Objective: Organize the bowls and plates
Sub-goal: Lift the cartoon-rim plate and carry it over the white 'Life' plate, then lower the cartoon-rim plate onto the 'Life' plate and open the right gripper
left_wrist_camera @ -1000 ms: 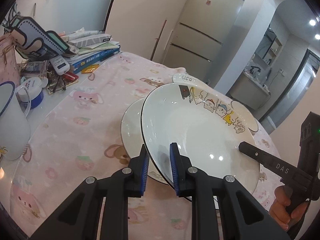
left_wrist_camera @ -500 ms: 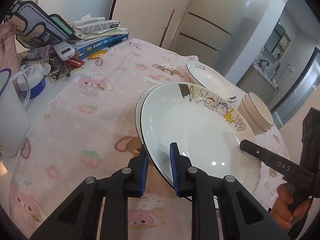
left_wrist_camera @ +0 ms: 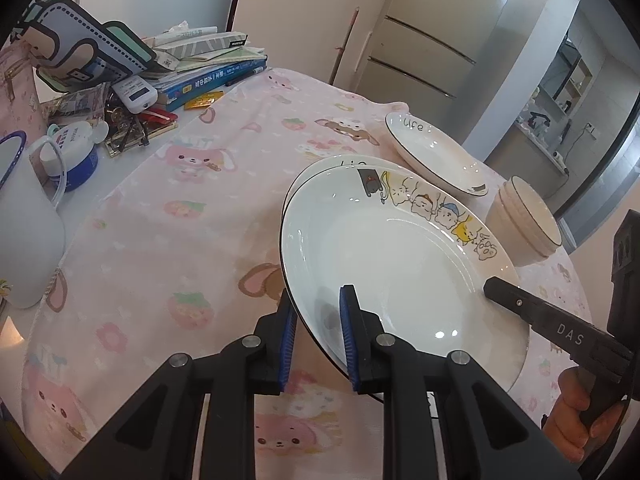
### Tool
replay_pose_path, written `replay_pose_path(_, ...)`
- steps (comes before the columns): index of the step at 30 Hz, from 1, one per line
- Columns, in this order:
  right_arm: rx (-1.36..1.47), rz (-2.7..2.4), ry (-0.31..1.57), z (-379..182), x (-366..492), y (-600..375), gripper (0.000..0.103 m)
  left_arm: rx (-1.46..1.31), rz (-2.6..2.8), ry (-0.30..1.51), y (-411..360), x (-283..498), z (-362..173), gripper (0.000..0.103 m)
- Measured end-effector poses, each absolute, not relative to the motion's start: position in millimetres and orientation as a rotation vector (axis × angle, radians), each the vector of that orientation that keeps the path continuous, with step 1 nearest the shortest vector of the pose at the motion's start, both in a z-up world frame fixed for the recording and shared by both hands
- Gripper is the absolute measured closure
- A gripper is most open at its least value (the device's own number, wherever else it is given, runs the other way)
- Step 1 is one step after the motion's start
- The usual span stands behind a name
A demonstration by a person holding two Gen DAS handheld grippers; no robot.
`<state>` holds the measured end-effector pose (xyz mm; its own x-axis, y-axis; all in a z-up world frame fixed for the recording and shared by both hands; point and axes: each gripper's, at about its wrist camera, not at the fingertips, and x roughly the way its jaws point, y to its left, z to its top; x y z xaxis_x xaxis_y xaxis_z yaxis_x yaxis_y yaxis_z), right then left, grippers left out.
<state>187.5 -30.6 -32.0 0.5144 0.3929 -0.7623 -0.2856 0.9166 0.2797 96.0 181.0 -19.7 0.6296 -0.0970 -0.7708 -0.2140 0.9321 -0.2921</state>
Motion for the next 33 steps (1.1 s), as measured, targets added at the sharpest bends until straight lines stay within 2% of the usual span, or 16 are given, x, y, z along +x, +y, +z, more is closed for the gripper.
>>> replay_pose_path(7,0.119,0.401,0.954,-31,189,-30,0.084,-0.355,0.082,0.916,178,100,-19,0.076)
replay_pose_path(12,0.122,0.391,0.970,-34,191,-31,0.084,-0.291,0.104,0.908,169,99,-15,0.076)
replay_pose_path(29,0.147,0.407,0.951,-25,176,-41,0.083,-0.326,0.080,0.913,164,81,-7,0.075)
replay_pose_path(33,0.156,0.410,0.936,-19,170,-44,0.088,-0.341,0.080,0.906,165,75,-4,0.075)
